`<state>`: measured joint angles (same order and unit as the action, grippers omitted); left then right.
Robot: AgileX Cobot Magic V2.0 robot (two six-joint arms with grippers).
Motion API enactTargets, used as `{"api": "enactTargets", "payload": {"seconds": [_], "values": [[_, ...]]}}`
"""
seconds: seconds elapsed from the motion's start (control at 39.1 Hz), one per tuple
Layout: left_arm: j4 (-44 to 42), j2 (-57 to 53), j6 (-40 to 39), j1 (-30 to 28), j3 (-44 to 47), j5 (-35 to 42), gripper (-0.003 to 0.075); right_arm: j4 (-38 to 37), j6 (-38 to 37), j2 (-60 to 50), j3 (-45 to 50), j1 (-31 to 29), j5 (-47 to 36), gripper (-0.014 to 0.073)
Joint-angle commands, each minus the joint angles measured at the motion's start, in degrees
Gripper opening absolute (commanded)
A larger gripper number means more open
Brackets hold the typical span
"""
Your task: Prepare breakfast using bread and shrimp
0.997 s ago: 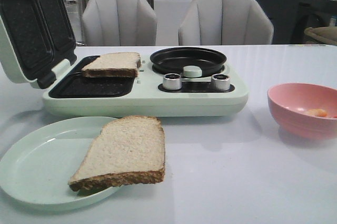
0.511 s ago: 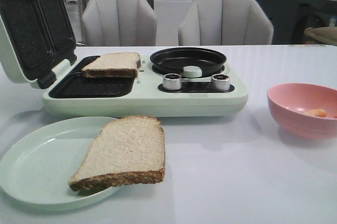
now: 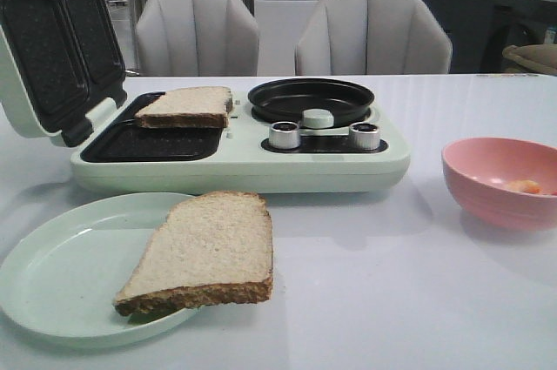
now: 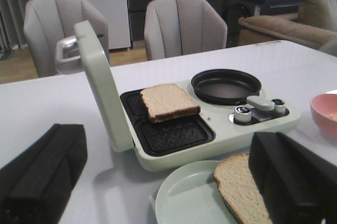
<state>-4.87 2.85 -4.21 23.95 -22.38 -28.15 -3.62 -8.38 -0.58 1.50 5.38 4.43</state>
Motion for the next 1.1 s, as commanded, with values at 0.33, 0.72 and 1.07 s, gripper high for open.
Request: {"api": "enactTargets", "payload": {"seconds": [0.33,0.72,1.07], "values": [[0.6,0.0,-0.1,0.0,-1.3,6.1,0.0673,-0.1,0.2,-1.0,-2.2,0.0,-18.7,0.0142],[0.5,0.0,-0.1,0.0,-1.2,6.4,0.0673,-0.1,0.5,14.3,-23.1,0.4,11.4,0.0142],[0.5,0.0,-0.1,0.0,-1.2,6.3,0.0673,2.9,0.5,22.0,-24.6,0.7,13.3,0.0250]]}}
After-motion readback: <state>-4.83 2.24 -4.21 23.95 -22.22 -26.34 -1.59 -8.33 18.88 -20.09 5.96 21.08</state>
